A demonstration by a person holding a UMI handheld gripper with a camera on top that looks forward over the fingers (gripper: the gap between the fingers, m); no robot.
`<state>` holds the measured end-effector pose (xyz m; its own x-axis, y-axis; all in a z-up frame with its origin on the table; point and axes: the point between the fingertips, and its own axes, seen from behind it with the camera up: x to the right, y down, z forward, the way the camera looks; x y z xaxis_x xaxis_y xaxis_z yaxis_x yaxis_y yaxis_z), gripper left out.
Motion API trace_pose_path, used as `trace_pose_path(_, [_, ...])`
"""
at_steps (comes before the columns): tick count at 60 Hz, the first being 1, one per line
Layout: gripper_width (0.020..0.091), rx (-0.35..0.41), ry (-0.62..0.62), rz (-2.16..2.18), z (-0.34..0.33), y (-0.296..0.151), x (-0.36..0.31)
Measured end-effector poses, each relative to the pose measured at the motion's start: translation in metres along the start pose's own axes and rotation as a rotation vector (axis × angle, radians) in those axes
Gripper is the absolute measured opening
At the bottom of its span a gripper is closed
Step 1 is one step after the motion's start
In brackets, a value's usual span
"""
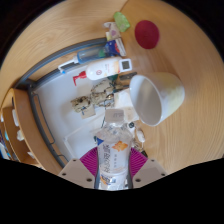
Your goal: Pour water
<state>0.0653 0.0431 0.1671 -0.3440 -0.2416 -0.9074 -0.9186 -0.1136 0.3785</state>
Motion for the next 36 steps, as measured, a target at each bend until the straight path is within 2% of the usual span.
trace_pose_path(11, [0.0383,0.015,0.037,0.125,-0.001,-0.006,0.008])
trace_pose_path(18, [0.0381,0.018,0.104,0.112,-0.002,-0.008,0.022])
trace_pose_path(25, [0.0380,0.011,0.105,0.094,-0.003,-0.007,0.019])
trace_pose_path(36, [0.0380,0.009,0.074,-0.200,-0.014,-0.007,-0.034])
